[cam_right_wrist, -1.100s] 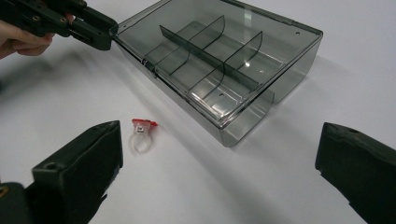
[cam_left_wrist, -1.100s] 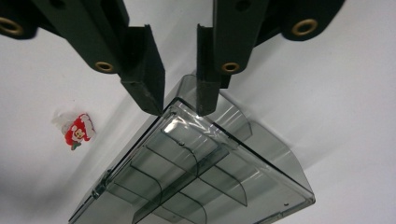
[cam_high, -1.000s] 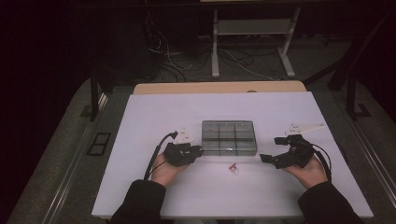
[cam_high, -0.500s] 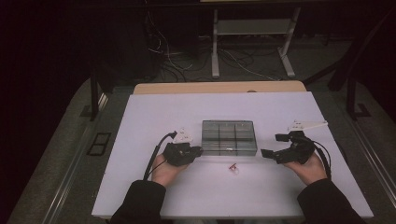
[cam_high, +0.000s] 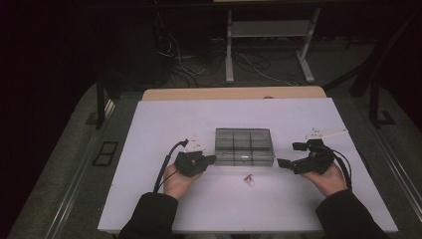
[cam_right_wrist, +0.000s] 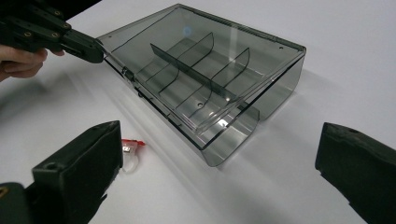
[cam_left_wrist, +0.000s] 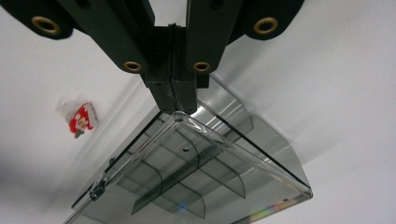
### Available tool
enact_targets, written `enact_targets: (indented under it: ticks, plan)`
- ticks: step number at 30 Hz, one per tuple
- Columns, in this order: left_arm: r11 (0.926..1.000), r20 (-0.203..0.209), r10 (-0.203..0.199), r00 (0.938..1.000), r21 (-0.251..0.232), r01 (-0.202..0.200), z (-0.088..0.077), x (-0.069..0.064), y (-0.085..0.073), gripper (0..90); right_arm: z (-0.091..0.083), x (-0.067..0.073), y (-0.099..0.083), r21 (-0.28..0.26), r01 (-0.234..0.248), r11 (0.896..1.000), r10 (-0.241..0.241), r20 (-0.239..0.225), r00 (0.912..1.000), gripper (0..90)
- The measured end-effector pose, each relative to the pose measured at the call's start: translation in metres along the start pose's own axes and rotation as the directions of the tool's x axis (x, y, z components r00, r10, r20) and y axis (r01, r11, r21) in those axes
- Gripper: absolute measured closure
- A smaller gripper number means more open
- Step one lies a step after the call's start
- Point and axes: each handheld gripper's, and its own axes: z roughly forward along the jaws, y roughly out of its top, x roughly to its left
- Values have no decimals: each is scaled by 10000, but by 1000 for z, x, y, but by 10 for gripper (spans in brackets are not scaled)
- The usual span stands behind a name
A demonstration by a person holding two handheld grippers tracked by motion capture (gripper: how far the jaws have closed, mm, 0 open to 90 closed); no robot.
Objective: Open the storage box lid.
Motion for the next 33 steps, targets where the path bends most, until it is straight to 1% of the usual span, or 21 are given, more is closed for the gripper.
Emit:
enact_targets:
  ticks: [1,5,6,9,13,14,16,21,23,26,27,28,33]
  plan:
    - [9998,-17,-145,9999,-149,144,0,-1,1,884,1,0,0,17,-29,10000,29,-5,10000,7]
    - [9992,59,-202,9998,-338,204,-2,1,3,884,3,0,1,3,7,10000,-7,-12,10000,7]
    - [9989,93,-268,9996,-379,271,-2,1,4,884,3,0,1,29,38,10000,-38,-28,10000,6]
    - [9984,119,-253,9996,-498,258,-2,2,9,884,4,0,1,31,-4,10000,4,-40,10000,7]
    - [9979,151,-199,9997,-607,208,-3,4,15,884,5,0,2,46,42,10000,-41,-30,10000,7]
    - [9973,161,-253,9996,-679,263,-3,4,16,884,5,0,3,31,69,10000,-69,-18,10000,7]
    - [9969,169,-231,9996,-751,243,-5,5,19,884,5,0,5,11,84,10000,-84,-34,10000,7]
    - [9963,149,-208,9997,-828,219,-7,7,26,884,6,1,9,-58,132,9999,-133,-49,9999,7]
    - [9965,123,-138,9998,-828,148,-7,8,29,884,8,1,10,-29,111,9999,-111,-83,9999,7]
    - [9961,115,-139,9998,-868,149,-8,9,33,884,11,1,12,22,158,9999,-158,-119,9998,6]
    - [9957,129,-197,9997,-903,208,-7,9,34,884,12,1,12,33,90,10000,-90,-126,9999,7]
    - [9961,109,-147,9998,-867,155,-7,10,35,884,13,1,13,4,76,10000,-76,-150,9999,7]
    - [9959,105,-175,9998,-883,184,-7,11,39,884,17,-1,19,-16,94,10000,-94,-149,9998,7]
